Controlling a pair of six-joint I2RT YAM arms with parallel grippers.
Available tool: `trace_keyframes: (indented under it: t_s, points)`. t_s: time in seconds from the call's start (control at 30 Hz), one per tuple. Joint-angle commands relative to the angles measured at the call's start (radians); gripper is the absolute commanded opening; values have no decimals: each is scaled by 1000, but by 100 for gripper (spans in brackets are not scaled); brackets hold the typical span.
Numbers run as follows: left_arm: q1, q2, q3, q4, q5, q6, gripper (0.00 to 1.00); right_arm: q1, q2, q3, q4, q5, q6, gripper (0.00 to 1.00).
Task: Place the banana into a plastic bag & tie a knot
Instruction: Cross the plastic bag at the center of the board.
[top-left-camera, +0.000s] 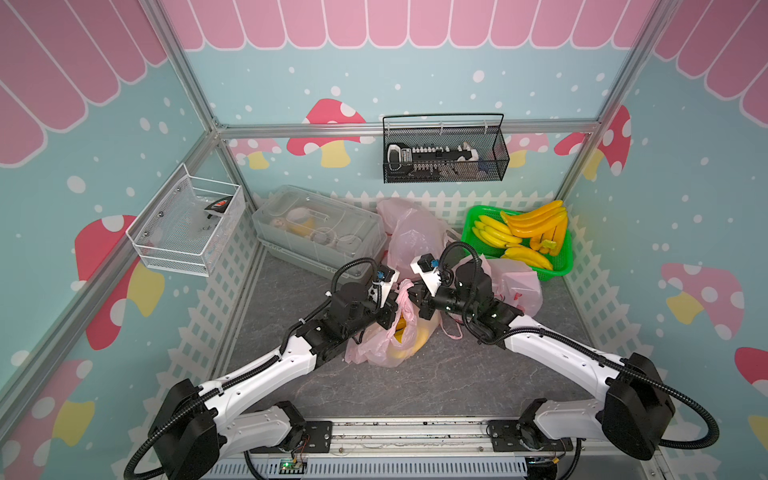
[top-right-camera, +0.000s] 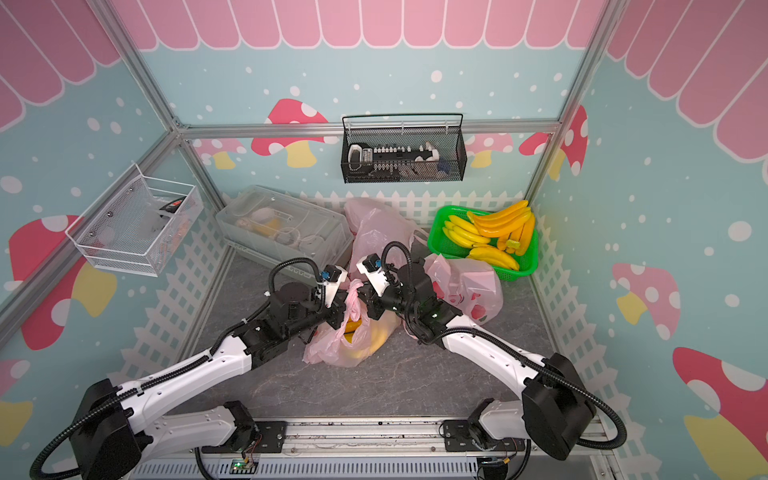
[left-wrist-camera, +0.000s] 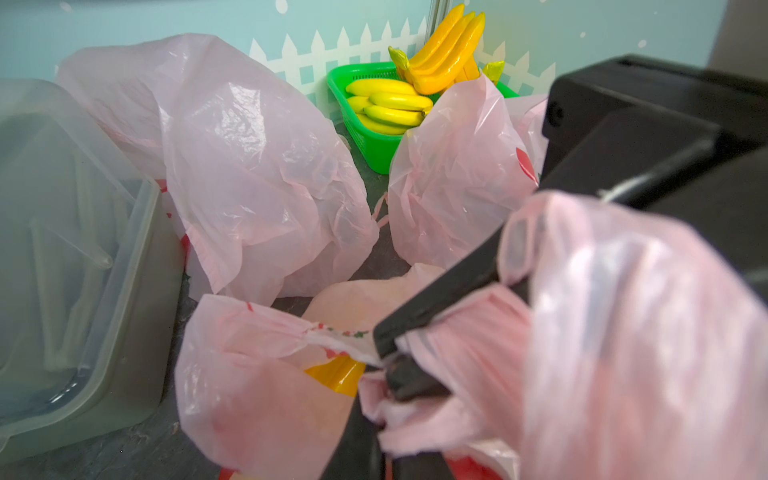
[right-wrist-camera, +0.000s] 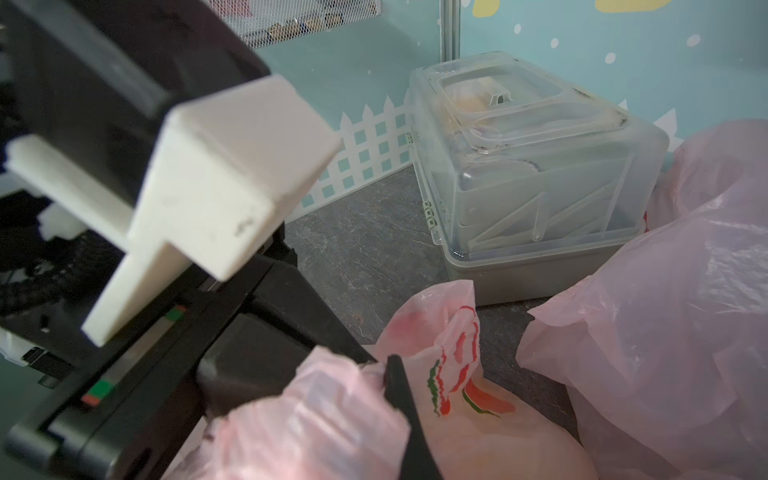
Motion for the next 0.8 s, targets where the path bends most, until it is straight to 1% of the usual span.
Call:
trace_keyframes:
  t_s: [0.0, 0.03, 0.1, 0.2, 0.27, 0.4, 0.6, 0.73, 0.77]
  points:
    - [6, -59, -5, 93, -92, -15, 0, 19, 0, 21, -87, -4, -43, 6]
    - [6, -64, -9, 93, -100, -20, 0, 20, -5, 23, -95, 7, -47, 9]
    - [6, -68, -11, 82, -104, -25, 0, 19, -20, 21, -111, 27, -56, 18]
    - [10, -71, -14, 70, -74, -42, 0, 19, -49, 16, -124, 55, -64, 26]
    - [14, -73, -21, 74, -53, -55, 0, 18, -65, 12, -133, 72, -68, 33]
    - [21, -76, -35, 80, -43, -66, 0, 18, -103, -8, -154, 109, -78, 43]
    - [25, -82, -38, 72, -44, -65, 0, 18, -163, -47, -167, 139, -80, 51]
    - [19, -91, -60, 99, -58, -55, 0, 33, -243, -86, -167, 179, -89, 57]
    - [17, -96, -70, 115, -73, -55, 0, 59, -271, -103, -162, 230, -108, 58]
